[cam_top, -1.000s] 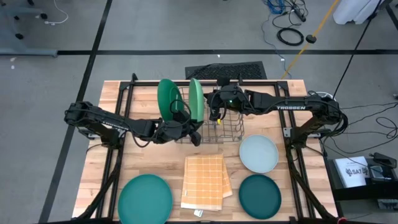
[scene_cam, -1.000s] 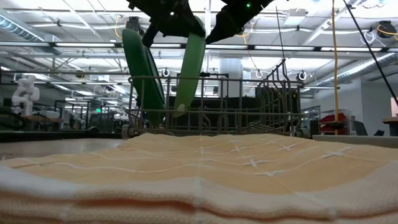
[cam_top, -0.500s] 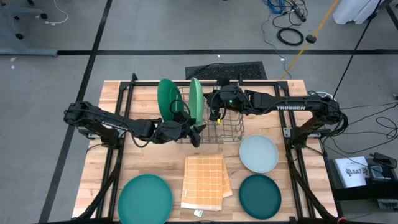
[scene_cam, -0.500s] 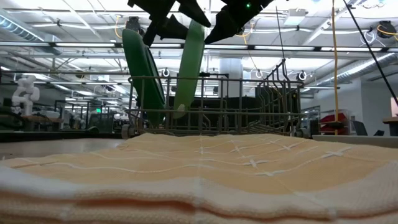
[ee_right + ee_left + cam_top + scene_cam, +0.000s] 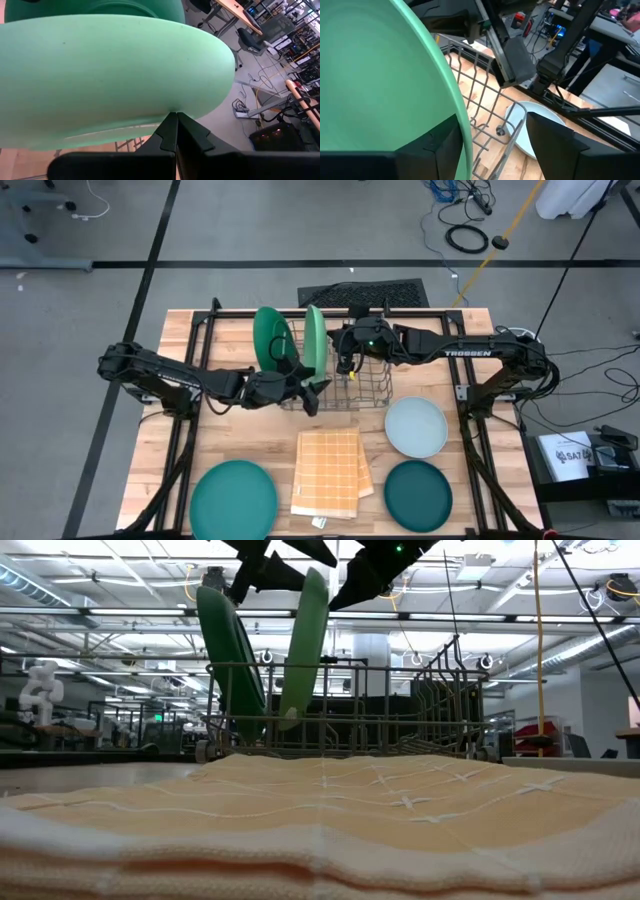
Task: Sort dishes
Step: Put the light green plate in the dish rack
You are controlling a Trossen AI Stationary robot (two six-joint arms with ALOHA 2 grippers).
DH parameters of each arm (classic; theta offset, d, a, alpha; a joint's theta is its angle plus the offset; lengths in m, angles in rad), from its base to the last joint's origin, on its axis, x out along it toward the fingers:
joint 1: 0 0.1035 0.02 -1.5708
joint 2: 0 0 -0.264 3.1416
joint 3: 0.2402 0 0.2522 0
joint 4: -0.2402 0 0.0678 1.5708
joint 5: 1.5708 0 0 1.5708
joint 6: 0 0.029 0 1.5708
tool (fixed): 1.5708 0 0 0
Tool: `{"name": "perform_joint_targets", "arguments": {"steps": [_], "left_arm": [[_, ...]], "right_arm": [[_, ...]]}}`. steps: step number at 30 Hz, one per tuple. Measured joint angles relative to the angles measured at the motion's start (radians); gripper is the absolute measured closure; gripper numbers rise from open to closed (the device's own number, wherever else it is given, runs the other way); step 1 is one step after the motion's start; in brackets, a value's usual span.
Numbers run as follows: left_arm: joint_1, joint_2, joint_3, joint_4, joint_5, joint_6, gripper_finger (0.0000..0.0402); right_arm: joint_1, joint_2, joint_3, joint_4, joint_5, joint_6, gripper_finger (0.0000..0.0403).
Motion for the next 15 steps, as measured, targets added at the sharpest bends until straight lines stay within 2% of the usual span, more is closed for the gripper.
{"name": "perform_joint_targets", "arguments": {"steps": [15], "left_arm": [[-0.002, -0.099, 0.0, 0.024, -0.003, 0.09, 0.0177]], "right_arm": [[0.0, 0.0, 0.0, 0.0, 0.0, 0.007, 0.0403]]}}
